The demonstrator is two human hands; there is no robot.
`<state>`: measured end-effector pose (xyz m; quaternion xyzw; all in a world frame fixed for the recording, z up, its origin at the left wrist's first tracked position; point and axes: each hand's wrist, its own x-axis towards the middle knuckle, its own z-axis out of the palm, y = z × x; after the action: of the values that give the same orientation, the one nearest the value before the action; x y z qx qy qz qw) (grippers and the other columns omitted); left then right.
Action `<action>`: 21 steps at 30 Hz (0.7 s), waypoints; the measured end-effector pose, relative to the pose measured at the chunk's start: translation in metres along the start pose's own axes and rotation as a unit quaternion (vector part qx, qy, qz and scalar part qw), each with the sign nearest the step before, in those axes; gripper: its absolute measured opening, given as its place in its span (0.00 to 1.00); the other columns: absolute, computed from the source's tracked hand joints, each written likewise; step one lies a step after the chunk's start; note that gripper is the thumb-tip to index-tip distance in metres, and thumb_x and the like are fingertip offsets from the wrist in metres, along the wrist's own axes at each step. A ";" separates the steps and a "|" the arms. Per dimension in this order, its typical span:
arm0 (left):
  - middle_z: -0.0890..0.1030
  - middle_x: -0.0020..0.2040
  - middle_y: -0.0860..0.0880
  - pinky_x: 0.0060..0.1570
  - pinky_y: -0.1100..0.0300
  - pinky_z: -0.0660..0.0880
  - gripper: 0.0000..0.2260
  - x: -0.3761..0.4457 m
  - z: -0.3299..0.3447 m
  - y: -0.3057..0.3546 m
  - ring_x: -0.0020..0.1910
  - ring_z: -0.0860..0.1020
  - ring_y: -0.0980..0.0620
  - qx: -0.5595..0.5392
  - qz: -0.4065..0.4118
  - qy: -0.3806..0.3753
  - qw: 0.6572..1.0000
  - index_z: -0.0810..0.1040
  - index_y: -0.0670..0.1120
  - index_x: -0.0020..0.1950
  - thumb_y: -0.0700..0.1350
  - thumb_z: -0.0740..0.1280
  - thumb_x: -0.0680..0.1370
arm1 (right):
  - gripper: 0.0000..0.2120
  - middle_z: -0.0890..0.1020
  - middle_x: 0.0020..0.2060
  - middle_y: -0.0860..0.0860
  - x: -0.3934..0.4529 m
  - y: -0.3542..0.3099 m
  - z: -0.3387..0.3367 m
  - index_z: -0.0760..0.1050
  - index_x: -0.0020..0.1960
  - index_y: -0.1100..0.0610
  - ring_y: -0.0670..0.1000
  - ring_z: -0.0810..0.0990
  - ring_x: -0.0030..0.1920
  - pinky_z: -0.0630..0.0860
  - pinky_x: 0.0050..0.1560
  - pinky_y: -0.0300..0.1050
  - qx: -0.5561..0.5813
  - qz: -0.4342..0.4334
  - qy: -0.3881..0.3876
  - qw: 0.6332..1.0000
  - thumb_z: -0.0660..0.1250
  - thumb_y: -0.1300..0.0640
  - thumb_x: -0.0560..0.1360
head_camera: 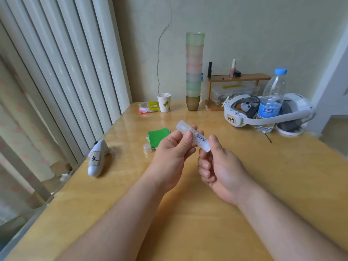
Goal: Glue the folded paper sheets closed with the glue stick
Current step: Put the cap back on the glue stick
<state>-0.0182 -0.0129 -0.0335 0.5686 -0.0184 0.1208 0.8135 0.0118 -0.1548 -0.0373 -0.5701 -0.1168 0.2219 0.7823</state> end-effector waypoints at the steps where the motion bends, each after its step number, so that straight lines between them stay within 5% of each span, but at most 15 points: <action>1: 0.86 0.56 0.50 0.63 0.53 0.71 0.17 0.000 0.000 0.000 0.54 0.81 0.55 0.009 0.005 0.006 1.000 0.81 0.47 0.61 0.54 0.70 0.76 | 0.22 0.69 0.30 0.50 -0.001 0.000 0.000 0.72 0.42 0.56 0.48 0.65 0.28 0.60 0.28 0.40 -0.040 -0.039 0.006 0.998 0.58 0.40 0.84; 5: 0.87 0.57 0.48 0.59 0.58 0.72 0.14 0.000 -0.004 0.001 0.57 0.81 0.53 0.034 0.033 0.025 0.999 0.85 0.49 0.57 0.55 0.74 0.76 | 0.07 0.75 0.31 0.49 0.000 0.007 -0.010 0.75 0.47 0.48 0.52 0.73 0.32 0.71 0.34 0.47 -0.270 -0.219 0.053 0.936 0.67 0.48 0.83; 10: 0.87 0.55 0.48 0.57 0.64 0.76 0.14 -0.004 0.000 0.001 0.57 0.83 0.54 0.041 0.054 0.017 0.998 0.83 0.43 0.58 0.48 0.72 0.76 | 0.15 0.83 0.38 0.44 0.004 0.014 -0.014 0.71 0.47 0.45 0.50 0.80 0.37 0.74 0.37 0.42 -0.357 -0.295 0.153 0.873 0.77 0.55 0.75; 13: 0.87 0.56 0.46 0.66 0.55 0.76 0.11 -0.003 -0.003 0.001 0.60 0.83 0.50 0.031 0.055 0.016 0.998 0.86 0.47 0.55 0.50 0.73 0.76 | 0.16 0.82 0.38 0.47 0.000 0.010 -0.010 0.72 0.51 0.46 0.50 0.76 0.32 0.73 0.33 0.46 -0.229 -0.237 0.072 0.941 0.74 0.39 0.73; 15: 0.87 0.54 0.48 0.61 0.61 0.76 0.11 -0.003 -0.003 0.001 0.57 0.83 0.54 0.039 0.058 0.020 0.997 0.85 0.47 0.55 0.49 0.72 0.75 | 0.26 0.77 0.34 0.53 0.001 0.005 -0.006 0.74 0.56 0.54 0.46 0.68 0.27 0.65 0.27 0.40 -0.104 -0.135 0.033 0.985 0.66 0.31 0.77; 18: 0.88 0.51 0.49 0.57 0.64 0.76 0.11 -0.003 -0.002 0.001 0.55 0.84 0.55 0.041 0.064 0.010 0.997 0.84 0.46 0.54 0.48 0.72 0.74 | 0.24 0.74 0.32 0.55 0.002 0.001 -0.006 0.77 0.55 0.56 0.47 0.62 0.24 0.58 0.24 0.38 -0.082 -0.063 0.038 0.994 0.55 0.37 0.83; 21: 0.87 0.49 0.50 0.61 0.60 0.77 0.11 -0.003 -0.004 0.000 0.53 0.84 0.54 0.048 0.074 0.003 0.996 0.84 0.45 0.54 0.48 0.73 0.73 | 0.17 0.80 0.36 0.54 0.002 0.001 -0.009 0.77 0.52 0.59 0.48 0.66 0.27 0.62 0.26 0.38 -0.085 -0.088 0.035 0.992 0.58 0.47 0.87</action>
<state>-0.0220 -0.0101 -0.0354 0.6040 -0.0519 0.1828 0.7740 0.0177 -0.1612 -0.0414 -0.6296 -0.1574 0.1217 0.7510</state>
